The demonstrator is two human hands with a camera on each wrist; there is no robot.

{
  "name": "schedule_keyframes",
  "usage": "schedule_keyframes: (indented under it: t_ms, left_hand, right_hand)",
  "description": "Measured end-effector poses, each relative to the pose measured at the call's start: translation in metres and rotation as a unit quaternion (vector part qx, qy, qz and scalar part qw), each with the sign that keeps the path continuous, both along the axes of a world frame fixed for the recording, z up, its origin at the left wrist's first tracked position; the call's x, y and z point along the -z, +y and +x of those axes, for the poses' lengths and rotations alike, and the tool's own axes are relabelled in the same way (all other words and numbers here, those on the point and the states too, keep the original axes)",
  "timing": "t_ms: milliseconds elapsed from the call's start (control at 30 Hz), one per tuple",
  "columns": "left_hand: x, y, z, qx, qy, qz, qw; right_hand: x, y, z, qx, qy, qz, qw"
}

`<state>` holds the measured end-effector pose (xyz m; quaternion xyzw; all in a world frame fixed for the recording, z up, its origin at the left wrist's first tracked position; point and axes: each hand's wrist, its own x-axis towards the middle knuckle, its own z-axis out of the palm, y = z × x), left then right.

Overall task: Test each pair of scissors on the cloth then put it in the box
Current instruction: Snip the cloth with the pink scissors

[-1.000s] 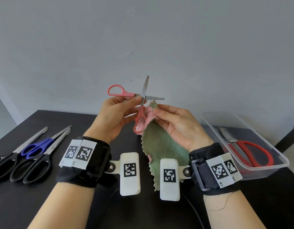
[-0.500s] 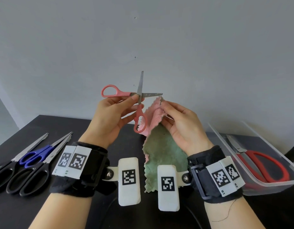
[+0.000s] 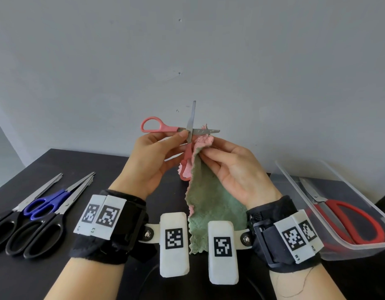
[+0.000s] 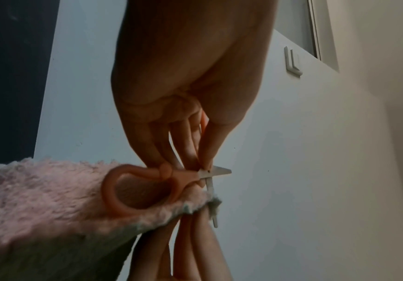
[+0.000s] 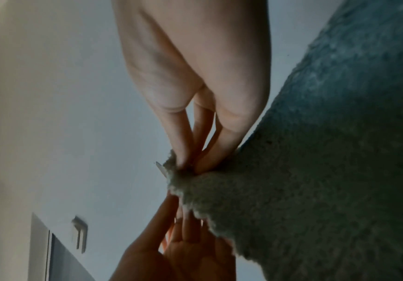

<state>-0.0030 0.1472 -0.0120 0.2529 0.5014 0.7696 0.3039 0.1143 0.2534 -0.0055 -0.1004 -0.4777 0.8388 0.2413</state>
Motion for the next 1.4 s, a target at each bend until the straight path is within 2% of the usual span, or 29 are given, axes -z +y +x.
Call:
schedule_keyframes:
  t_ms: [200, 400, 633, 900, 1133, 1400]
  left_hand:
    - [0.002, 0.000, 0.001, 0.009, 0.014, -0.016, 1.000]
    - [0.001, 0.001, 0.005, 0.027, 0.027, -0.018, 0.999]
    - [-0.001, -0.005, 0.001, 0.024, 0.059, -0.028, 0.998]
    - [-0.001, -0.007, -0.001, 0.009, 0.050, -0.027, 0.998]
    - [-0.003, -0.008, 0.002, 0.020, 0.079, -0.034, 0.996]
    - [-0.008, -0.016, -0.003, 0.005, 0.105, -0.044, 0.994]
  right_hand:
    - [0.003, -0.008, -0.002, 0.058, -0.034, 0.094, 0.993]
    - [0.008, -0.010, -0.007, 0.122, -0.028, 0.120, 0.985]
    - [0.012, -0.012, -0.010, 0.168, -0.050, 0.195, 0.965]
    - [0.013, -0.013, -0.009, 0.144, -0.046, 0.230, 0.961]
    - [0.014, -0.014, -0.010, 0.182, -0.044, 0.252, 0.949]
    - [0.013, -0.015, -0.010, 0.180, -0.059, 0.295, 0.937]
